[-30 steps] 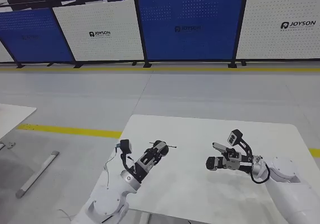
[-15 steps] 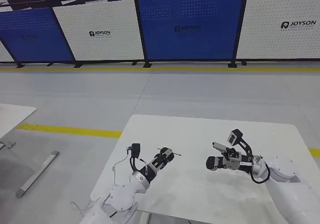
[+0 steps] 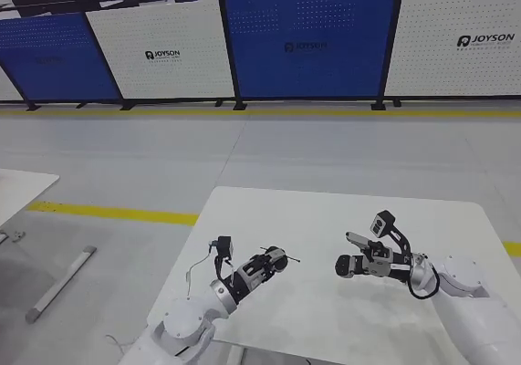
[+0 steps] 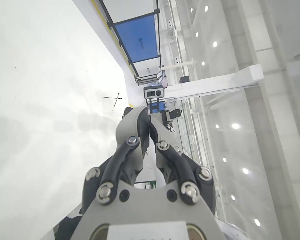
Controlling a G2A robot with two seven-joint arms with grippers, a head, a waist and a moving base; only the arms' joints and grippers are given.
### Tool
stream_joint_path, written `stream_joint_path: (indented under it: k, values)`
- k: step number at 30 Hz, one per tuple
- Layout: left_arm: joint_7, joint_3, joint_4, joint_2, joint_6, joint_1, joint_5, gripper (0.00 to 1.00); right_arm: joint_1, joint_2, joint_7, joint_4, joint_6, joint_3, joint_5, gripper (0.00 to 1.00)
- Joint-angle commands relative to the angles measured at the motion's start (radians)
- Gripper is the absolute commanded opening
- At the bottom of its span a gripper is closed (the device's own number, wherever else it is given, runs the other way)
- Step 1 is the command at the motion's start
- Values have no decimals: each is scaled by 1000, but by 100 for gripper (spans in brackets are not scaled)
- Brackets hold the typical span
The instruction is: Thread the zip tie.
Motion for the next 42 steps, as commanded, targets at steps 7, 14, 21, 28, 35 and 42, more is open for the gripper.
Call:
stream_joint_path:
  k: [7,14,21,28,35,42]
  values:
    - [5,30,24,-3,16,-16,12,0,0,0,0,0,0,0,0,100]
    - [68,67,69,-11,-4,-50,47,0,0,0,0,0,0,0,0,100]
    - [68,67,69,-11,-4,-50,47,0,0,0,0,0,0,0,0,100]
    - [30,36,42,-10,-87,-36,-50,0,0,0,0,0,0,0,0,100]
    - [26,11,18,-8,-126,-13,-78,0,0,0,0,0,0,0,0,100]
    - [26,11,18,-8,-126,-13,-78,0,0,0,0,0,0,0,0,100]
